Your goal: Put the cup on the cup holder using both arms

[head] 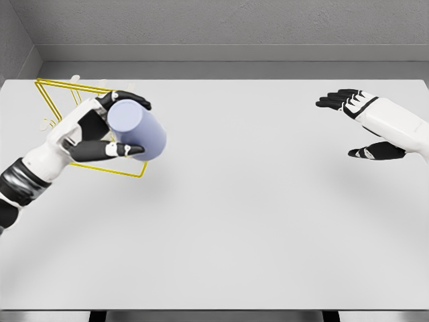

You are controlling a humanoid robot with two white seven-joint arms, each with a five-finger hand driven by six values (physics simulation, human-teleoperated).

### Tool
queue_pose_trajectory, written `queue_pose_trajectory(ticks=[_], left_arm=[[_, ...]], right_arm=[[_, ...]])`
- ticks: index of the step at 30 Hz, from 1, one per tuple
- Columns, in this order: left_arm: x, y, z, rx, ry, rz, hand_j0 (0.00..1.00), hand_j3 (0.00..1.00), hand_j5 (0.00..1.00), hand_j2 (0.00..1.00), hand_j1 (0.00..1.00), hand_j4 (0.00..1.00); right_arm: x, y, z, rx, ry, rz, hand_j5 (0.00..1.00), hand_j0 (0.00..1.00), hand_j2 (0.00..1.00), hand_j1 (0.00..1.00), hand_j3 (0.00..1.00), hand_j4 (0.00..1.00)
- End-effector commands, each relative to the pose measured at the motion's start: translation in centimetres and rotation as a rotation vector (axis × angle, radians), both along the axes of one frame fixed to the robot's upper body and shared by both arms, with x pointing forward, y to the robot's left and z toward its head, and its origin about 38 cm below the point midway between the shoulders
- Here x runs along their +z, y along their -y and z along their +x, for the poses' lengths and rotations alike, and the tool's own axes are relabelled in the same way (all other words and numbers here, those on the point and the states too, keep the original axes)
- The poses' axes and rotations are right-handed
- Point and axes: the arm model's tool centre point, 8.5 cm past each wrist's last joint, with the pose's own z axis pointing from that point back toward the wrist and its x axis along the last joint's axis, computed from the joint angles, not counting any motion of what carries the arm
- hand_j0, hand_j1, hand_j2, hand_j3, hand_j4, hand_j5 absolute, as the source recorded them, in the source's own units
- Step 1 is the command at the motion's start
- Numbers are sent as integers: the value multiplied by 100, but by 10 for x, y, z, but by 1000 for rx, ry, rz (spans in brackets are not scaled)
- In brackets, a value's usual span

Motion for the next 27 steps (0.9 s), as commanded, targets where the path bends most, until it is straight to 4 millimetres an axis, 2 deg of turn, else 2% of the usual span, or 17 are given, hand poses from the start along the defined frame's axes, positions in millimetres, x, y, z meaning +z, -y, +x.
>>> queue_pose_trajectory(ticks=[1,6,12,27], left_arm=[[3,-4,0,7,-6,-14,64,64,64,64,64,64],[7,-12,1,20,-9,-13,65,65,65,65,65,65],[-2,-17,0,35,-38,-8,65,65,65,65,65,65],[-7,-29,8,82,-61,-25,66,66,66,66,66,66]], right_arm=[[1,0,0,-1,-1,7,100,100,100,100,100,100],[0,0,0,0,-1,9,100,100,100,100,100,100],[0,0,0,0,-1,9,100,100,100,100,100,100],[1,0,-1,3,-4,22,100,100,100,100,100,100]])
